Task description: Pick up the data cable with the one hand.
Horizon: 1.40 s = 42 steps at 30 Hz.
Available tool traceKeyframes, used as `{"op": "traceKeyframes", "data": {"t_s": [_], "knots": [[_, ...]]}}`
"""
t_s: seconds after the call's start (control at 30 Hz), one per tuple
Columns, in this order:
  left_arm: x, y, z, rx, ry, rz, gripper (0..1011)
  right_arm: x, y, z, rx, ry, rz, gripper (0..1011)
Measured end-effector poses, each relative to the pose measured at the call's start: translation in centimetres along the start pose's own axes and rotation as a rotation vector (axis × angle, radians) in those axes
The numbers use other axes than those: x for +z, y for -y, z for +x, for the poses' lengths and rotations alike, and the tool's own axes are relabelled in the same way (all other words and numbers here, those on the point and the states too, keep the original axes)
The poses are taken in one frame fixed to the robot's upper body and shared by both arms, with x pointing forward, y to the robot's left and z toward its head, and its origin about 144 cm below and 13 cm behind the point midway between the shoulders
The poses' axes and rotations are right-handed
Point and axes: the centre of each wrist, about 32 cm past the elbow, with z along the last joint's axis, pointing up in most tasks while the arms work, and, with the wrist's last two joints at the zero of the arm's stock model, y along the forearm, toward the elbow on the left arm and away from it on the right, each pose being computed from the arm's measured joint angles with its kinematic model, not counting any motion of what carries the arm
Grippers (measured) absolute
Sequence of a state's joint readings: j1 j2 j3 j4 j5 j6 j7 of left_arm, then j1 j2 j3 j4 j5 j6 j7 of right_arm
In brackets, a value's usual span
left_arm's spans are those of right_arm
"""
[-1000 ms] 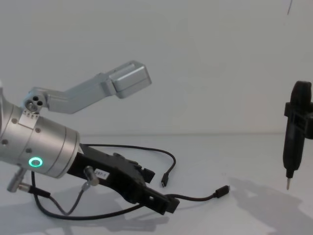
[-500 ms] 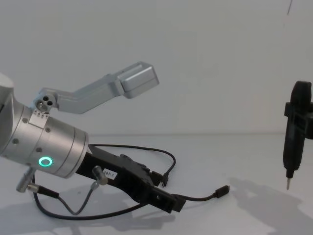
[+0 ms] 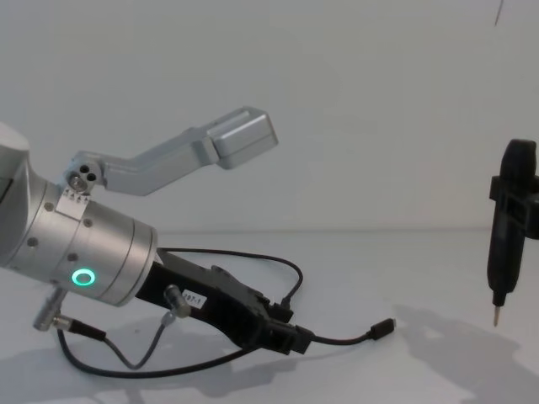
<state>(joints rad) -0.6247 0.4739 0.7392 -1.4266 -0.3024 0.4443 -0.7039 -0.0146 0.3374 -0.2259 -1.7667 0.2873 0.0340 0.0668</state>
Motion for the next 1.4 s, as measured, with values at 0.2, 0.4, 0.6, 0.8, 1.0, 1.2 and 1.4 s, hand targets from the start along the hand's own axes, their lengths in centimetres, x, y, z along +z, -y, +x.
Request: {"op": "traceKeyframes", "data": {"t_s": [0.2,0.4,0.6,0.8,1.0,1.2,1.4], "knots": [[0.0,0.0,0.0,-0.001,-0.001,0.000,262,0.0,0.0,0.0,0.000,0.000,0.000,279],[0.0,0.1,0.0,-0.002,-0.002,0.000,74,0.0,0.0,0.0,0.000,0.000,0.000,279],[0.0,0.1,0.0,-0.003,-0.002,0.000,36,0.0,0.0,0.0,0.000,0.000,0.000,279],[0.0,0.1,0.0,-0.003,0.006,-0.003,36,0.0,0.0,0.0,0.000,0.000,0.000,279],[-0.2,-0.1,-0.2,0.005,0.045,-0.030,36,0.3,0.0,0.0,0.007,0.005,0.008,279],[-0.4,-0.5,-0.3,0.014,0.096,-0.069,36,1.0,0.0,0.0,0.033,0.011,0.026,279],[-0.6,-1.3,-0.2,0.027,0.162,-0.130,36,1.8,-0.2,-0.1,0.065,0.004,0.043,279]]}}
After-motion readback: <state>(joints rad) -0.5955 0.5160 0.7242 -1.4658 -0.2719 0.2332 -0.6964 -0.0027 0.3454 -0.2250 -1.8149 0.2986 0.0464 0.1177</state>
